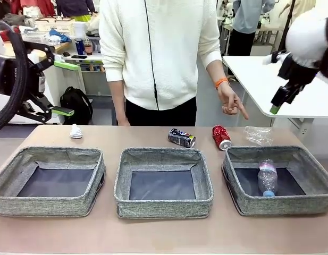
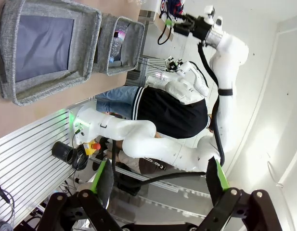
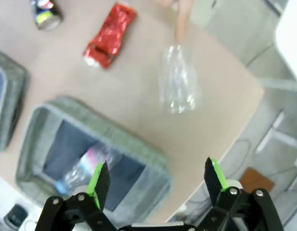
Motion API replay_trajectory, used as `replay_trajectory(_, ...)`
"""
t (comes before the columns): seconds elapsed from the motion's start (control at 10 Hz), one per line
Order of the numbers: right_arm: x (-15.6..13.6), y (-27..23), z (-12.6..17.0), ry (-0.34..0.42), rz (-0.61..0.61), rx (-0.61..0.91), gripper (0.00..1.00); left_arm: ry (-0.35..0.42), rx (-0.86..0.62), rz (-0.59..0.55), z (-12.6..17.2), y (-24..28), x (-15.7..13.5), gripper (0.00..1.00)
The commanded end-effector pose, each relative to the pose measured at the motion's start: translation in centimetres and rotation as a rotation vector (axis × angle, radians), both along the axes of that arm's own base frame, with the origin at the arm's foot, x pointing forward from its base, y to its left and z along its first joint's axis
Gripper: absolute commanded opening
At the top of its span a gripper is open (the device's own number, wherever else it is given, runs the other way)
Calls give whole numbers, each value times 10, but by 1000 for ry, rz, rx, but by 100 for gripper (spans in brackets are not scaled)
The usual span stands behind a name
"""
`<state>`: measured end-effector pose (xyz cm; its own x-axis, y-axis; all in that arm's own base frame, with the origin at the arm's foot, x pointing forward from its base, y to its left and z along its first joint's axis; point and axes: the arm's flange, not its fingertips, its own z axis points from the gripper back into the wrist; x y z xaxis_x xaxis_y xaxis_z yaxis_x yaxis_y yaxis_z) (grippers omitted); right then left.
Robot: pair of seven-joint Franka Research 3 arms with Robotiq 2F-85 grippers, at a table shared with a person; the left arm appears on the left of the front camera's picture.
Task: Sort the waste into the appropriate baskets.
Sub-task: Pick up the waste item pointed out by the person.
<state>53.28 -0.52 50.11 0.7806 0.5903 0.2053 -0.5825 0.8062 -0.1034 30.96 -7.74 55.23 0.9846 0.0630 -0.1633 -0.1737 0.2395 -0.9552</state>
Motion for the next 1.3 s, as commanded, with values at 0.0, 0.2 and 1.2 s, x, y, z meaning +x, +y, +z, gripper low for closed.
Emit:
replay_trajectory(0.0, 25, 7, -22, -57, 38, 135, 100, 8, -20, 7, 3, -2, 0, 100)
replay_trajectory(0.2, 15, 6, -12, -24, 8, 26, 100, 8, -20, 7, 3, -2, 0, 100)
replay_trajectory(1.2, 101, -8, -108, 79, 43, 62, 100, 8, -20, 7, 3, -2, 0, 100)
